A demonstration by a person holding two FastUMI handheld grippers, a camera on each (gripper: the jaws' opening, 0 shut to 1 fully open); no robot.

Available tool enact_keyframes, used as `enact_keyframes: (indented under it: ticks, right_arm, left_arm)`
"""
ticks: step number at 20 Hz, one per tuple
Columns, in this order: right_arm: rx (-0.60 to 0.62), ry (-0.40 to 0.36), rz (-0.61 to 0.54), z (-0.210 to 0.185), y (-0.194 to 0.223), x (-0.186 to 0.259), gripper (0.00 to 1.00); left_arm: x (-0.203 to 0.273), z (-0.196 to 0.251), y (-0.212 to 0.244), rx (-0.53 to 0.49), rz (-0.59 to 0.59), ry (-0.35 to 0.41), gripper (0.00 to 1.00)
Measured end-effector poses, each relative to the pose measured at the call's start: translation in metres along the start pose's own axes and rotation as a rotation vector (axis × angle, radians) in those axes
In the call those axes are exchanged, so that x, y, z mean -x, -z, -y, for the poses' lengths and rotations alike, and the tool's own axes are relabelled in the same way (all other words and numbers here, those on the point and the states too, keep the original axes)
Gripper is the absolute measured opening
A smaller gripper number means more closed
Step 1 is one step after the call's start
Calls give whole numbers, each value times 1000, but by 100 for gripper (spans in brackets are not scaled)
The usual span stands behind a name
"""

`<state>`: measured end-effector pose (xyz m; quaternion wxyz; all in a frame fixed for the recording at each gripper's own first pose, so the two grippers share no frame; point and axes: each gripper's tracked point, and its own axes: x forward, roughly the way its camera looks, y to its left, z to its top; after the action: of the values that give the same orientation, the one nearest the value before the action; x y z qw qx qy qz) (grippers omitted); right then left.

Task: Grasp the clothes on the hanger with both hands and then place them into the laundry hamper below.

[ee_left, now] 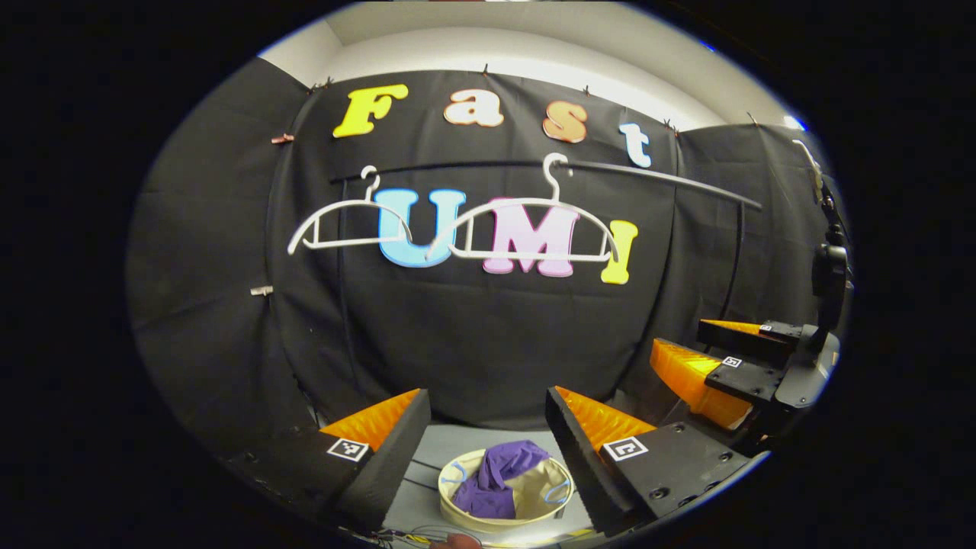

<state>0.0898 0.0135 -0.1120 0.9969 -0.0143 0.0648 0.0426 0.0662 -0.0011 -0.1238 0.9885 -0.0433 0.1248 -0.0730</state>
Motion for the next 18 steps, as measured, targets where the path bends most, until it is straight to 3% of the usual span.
enact_keyframes:
  ticks: [4, 7, 8, 18]
  right_arm:
    - [5, 21, 97, -3, -53, 11, 98]
    - [-2, 20, 125, -12, -72, 22, 99]
    - [-9, 14, 126, -15, -74, 25, 96]
    - [-45, 47, 209, -7, -110, 66, 95]
  left_arm:
    - [27, -13, -63, 41, 135, -39, 97]
    - [42, -23, -91, 33, 197, -74, 93]
    - [46, -22, -96, 22, 213, -80, 92]
    - [95, -1, -108, -67, 263, -64, 92]
